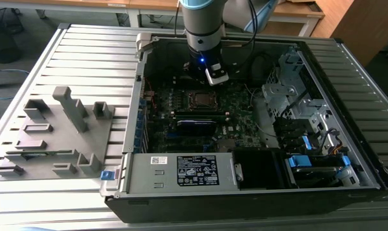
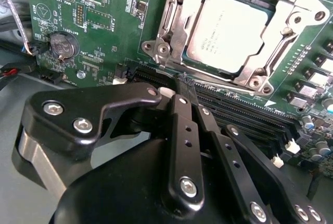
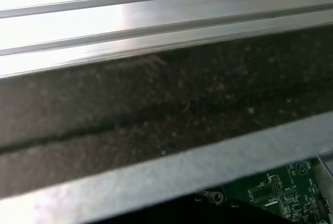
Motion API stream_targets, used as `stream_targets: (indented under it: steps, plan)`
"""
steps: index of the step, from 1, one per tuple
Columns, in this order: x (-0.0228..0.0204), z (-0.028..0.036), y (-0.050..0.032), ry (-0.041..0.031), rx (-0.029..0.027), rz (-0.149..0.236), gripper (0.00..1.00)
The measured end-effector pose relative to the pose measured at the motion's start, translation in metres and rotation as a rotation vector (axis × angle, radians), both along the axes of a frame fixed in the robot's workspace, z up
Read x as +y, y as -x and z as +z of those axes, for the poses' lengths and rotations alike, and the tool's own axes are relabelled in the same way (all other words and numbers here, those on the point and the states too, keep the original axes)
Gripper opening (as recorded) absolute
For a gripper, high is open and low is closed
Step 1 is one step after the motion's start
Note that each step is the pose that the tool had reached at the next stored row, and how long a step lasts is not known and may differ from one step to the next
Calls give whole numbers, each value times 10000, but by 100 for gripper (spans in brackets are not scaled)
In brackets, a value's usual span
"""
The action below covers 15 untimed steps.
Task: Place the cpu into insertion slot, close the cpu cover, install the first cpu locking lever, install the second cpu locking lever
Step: 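Install the first cpu locking lever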
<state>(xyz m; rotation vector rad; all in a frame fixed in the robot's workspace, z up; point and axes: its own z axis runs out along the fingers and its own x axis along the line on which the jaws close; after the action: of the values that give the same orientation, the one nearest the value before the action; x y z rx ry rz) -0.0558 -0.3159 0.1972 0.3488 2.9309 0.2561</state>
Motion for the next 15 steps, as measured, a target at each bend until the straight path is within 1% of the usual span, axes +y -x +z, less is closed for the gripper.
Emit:
stream_targets:
  steps: [2,6,12,13,15]
  plan:
    - [-2,-5,3,-1,-37,1,11]
    - [-8,-11,9,-1,-93,-1,11]
    - [-17,-25,16,0,-199,0,11]
    - [-18,-25,17,0,-210,0,11]
    - [-18,-25,17,0,-214,1,11]
